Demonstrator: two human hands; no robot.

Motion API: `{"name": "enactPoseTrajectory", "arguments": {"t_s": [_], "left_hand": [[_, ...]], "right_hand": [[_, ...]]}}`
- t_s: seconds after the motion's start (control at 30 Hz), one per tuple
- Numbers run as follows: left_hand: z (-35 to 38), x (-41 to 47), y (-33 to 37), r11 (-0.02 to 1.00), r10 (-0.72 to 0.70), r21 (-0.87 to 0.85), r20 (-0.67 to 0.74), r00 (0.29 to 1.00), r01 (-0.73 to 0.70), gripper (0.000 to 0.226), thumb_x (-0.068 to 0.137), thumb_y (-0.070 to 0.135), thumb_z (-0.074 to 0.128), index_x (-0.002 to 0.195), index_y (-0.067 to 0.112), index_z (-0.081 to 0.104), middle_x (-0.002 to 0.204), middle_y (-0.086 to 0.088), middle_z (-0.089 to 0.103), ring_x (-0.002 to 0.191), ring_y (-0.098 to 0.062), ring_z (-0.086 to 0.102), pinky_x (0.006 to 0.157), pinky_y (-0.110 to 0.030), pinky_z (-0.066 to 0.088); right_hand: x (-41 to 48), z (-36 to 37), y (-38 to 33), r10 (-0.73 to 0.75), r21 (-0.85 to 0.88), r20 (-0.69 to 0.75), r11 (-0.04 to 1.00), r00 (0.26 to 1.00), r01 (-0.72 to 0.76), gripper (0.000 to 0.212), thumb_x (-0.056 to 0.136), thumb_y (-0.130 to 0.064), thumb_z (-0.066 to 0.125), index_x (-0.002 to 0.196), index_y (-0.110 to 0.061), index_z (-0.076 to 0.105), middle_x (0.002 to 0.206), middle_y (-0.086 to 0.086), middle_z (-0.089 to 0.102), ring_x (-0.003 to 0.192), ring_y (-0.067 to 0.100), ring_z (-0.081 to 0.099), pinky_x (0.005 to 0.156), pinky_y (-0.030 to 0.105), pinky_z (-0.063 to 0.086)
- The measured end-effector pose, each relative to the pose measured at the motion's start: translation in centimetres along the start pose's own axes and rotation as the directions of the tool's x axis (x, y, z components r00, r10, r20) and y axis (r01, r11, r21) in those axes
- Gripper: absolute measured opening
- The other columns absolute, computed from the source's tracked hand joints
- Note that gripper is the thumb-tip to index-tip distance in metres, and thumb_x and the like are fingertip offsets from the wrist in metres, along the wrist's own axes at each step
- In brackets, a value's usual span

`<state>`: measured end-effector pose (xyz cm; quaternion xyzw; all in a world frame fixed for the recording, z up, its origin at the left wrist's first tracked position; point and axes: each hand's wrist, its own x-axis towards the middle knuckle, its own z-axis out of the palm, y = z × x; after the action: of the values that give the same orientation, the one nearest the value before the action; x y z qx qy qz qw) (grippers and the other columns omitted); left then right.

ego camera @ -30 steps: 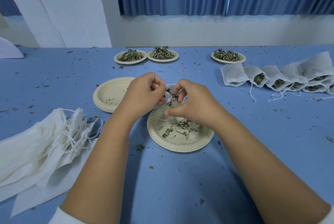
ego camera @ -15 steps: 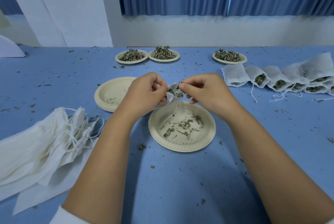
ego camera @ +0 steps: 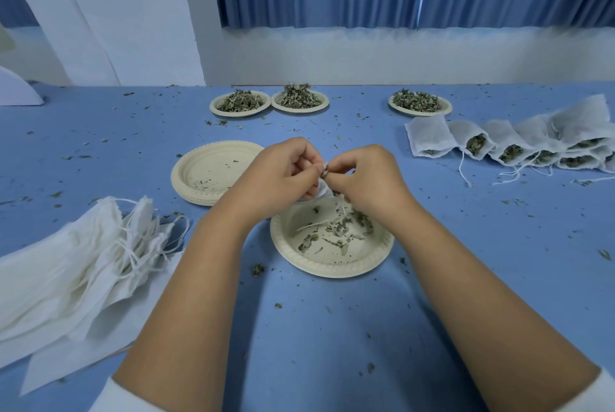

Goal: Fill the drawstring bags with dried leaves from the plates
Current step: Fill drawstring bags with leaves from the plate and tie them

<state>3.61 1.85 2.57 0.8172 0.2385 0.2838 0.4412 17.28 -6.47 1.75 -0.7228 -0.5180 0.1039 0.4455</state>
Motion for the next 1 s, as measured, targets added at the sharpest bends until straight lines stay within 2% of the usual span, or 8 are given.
{"name": "enactPoseTrajectory", "arguments": {"t_s": [0.13, 0.2, 0.27, 0.33, 0.43, 0.6, 0.8, 1.0], "left_hand": [[-0.3, 0.0, 0.1, 1.0, -0.001, -0.004, -0.015, 1.0, 0.001, 0.009, 0.097, 0.01, 0.058, 0.088, 0.012, 0.061, 0.069, 0.002, 0.063, 0.061, -0.006, 0.064, 0.061, -0.02, 0.054], [-0.3, -0.1, 0.2, 1.0, 0.011, -0.004, -0.014, 1.0, -0.011, 0.009, 0.097, 0.009, 0.058, 0.088, 0.012, 0.061, 0.071, 0.002, 0.062, 0.06, -0.007, 0.063, 0.059, -0.019, 0.052], [-0.2, 0.0, 0.1, 1.0, 0.022, 0.011, -0.02, 1.0, -0.022, 0.009, 0.097, 0.008, 0.057, 0.089, 0.012, 0.061, 0.07, 0.003, 0.062, 0.06, -0.008, 0.062, 0.06, -0.021, 0.052], [-0.4, 0.1, -0.1, 1.0, 0.013, 0.003, -0.062, 0.998, -0.012, 0.01, 0.096, 0.008, 0.058, 0.087, 0.013, 0.061, 0.067, 0.006, 0.063, 0.06, -0.007, 0.062, 0.061, -0.021, 0.052], [-0.6, 0.4, -0.3, 1.0, -0.012, -0.016, -0.167, 0.986, 0.009, 0.011, 0.095, 0.009, 0.059, 0.085, 0.014, 0.061, 0.059, 0.009, 0.063, 0.056, -0.005, 0.061, 0.057, -0.018, 0.051], [-0.6, 0.4, -0.1, 0.998, -0.038, -0.051, -0.196, 0.98, 0.028, 0.01, 0.093, 0.009, 0.06, 0.084, 0.013, 0.062, 0.056, 0.009, 0.063, 0.053, -0.005, 0.06, 0.055, -0.018, 0.051], [0.2, -0.1, 0.9, 0.995, -0.004, -0.102, -0.088, 0.996, -0.005, 0.011, 0.093, 0.005, 0.061, 0.084, 0.011, 0.063, 0.058, 0.007, 0.063, 0.053, -0.006, 0.06, 0.054, -0.015, 0.049], [-0.3, 0.3, 0.2, 0.987, -0.106, -0.146, -0.268, 0.958, 0.068, 0.011, 0.094, 0.007, 0.057, 0.085, 0.01, 0.062, 0.06, 0.002, 0.065, 0.054, -0.007, 0.064, 0.057, -0.02, 0.055]], "right_hand": [[0.0, -1.3, -0.3, 0.073, 0.086, 0.269, 0.991, 0.96, -0.1, 0.023, 0.094, -0.014, 0.053, 0.085, -0.012, 0.074, 0.053, 0.002, 0.051, 0.041, 0.006, 0.049, 0.046, 0.021, 0.037], [-0.1, -1.2, -0.8, 0.043, 0.018, 0.321, 0.999, 0.946, -0.052, 0.028, 0.094, -0.013, 0.047, 0.073, -0.005, 0.065, 0.07, 0.01, 0.052, 0.049, 0.007, 0.049, 0.054, 0.023, 0.038], [-0.4, -0.7, -1.3, 0.0, -0.044, 0.351, 0.999, 0.936, 0.017, 0.032, 0.095, -0.012, 0.045, 0.063, -0.009, 0.053, 0.082, 0.002, 0.048, 0.055, 0.007, 0.049, 0.056, 0.019, 0.037], [-0.6, -0.3, -1.3, 0.017, -0.005, 0.378, 1.0, 0.926, -0.017, 0.025, 0.094, -0.01, 0.042, 0.081, -0.009, 0.063, 0.078, -0.006, 0.053, 0.051, 0.006, 0.052, 0.052, 0.019, 0.04], [-0.5, -0.4, -1.1, 0.043, 0.172, 0.271, 0.981, 0.962, -0.093, 0.028, 0.093, -0.01, 0.047, 0.108, -0.021, 0.068, 0.065, -0.018, 0.066, 0.038, 0.006, 0.047, 0.044, 0.023, 0.042], [0.0, -0.8, -0.6, -0.049, 0.235, -0.015, 0.971, 0.999, 0.051, 0.006, 0.085, -0.028, 0.074, 0.084, -0.022, 0.075, 0.076, -0.018, 0.071, 0.049, -0.008, 0.054, 0.049, 0.009, 0.04], [0.0, -0.1, -0.2, 0.009, 0.157, 0.021, 0.988, 1.0, -0.012, 0.011, 0.084, -0.013, 0.07, 0.076, -0.018, 0.077, 0.061, -0.008, 0.065, 0.048, -0.003, 0.046, 0.052, 0.014, 0.039], [0.5, -2.1, -0.4, 0.14, 0.228, -0.077, 0.966, 0.987, -0.119, 0.02, 0.087, -0.028, 0.067, 0.08, -0.011, 0.071, 0.044, -0.017, 0.045, 0.039, -0.001, 0.04, 0.046, 0.013, 0.035]]}}
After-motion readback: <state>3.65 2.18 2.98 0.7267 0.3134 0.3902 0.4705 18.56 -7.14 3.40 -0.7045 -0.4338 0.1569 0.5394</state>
